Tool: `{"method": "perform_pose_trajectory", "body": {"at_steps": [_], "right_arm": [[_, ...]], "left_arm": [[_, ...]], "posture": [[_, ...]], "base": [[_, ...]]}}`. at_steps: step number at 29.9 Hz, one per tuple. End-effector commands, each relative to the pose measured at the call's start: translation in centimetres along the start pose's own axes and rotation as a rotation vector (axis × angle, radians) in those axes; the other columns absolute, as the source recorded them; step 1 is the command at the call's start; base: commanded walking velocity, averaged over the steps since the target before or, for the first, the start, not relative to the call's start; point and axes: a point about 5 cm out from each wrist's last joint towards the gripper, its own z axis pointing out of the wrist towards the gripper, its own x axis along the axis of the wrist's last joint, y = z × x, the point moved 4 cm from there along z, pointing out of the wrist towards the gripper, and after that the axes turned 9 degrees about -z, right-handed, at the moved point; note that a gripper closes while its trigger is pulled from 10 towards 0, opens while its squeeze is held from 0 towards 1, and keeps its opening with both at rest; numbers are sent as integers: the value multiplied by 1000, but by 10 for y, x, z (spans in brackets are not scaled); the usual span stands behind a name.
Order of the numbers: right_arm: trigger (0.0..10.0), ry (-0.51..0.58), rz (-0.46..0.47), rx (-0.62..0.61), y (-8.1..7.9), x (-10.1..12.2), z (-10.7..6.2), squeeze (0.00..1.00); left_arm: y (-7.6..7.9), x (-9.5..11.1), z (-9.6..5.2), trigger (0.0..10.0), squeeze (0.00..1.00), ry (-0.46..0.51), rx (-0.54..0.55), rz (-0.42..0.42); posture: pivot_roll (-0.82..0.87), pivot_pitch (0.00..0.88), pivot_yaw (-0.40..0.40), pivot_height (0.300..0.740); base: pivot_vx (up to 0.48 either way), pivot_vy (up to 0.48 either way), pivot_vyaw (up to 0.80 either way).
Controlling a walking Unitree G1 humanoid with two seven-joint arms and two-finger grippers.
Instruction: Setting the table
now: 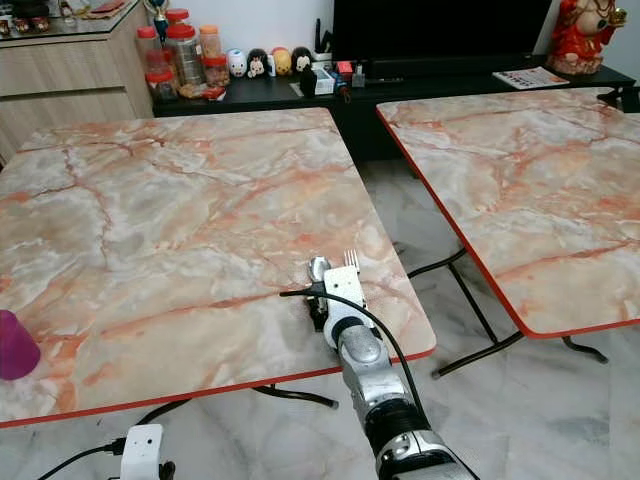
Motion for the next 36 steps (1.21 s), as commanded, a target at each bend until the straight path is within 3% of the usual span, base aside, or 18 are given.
{"method": "perform_pose_trajectory", "body": {"at_steps": [1, 3, 4, 5, 6, 7, 32, 36], "right_arm": [[10000, -44, 12, -2, 0, -7, 1, 0], [10000, -60, 13, 6, -1, -10, 0, 0], [4745, -63, 15, 14, -2, -11, 0, 0], [1294, -66, 16, 21, -3, -13, 0, 0], [1294, -66, 16, 21, -3, -13, 0, 0], [0, -71, 8, 32, -5, -14, 0, 0], [0, -62, 4, 54, -8, -12, 0, 0], [0, -21, 3, 75, -12, -5, 1, 0]], "left_arm": [[-2, -3, 0, 10000, 0, -20, 2, 2], [-2, -3, 0, 10000, 0, -22, 1, 3], [-2, -4, 0, 10000, 0, -24, 0, 3], [-2, -5, -1, 10000, 0, -27, 0, 3], [-2, -5, -1, 10000, 0, -27, 0, 3], [-2, -6, -1, 10000, 0, -32, -2, 4], [3, -12, -1, 10000, 0, -64, -21, 1], [3, -14, -2, 10000, 0, -70, -18, 4]], "posture": [[-13, 0, 6, 740], [-13, 0, 6, 740], [-14, 0, 7, 740], [-13, 0, 6, 740], [-13, 0, 6, 740], [-14, 0, 6, 740], [-15, 0, 1, 740], [-16, 0, 2, 740]], "base": [[0, 0, 0], [0, 0, 0], [0, 0, 0], [0, 0, 0], [0, 0, 0], [0, 0, 0], [0, 0, 0], [0, 0, 0]]}}
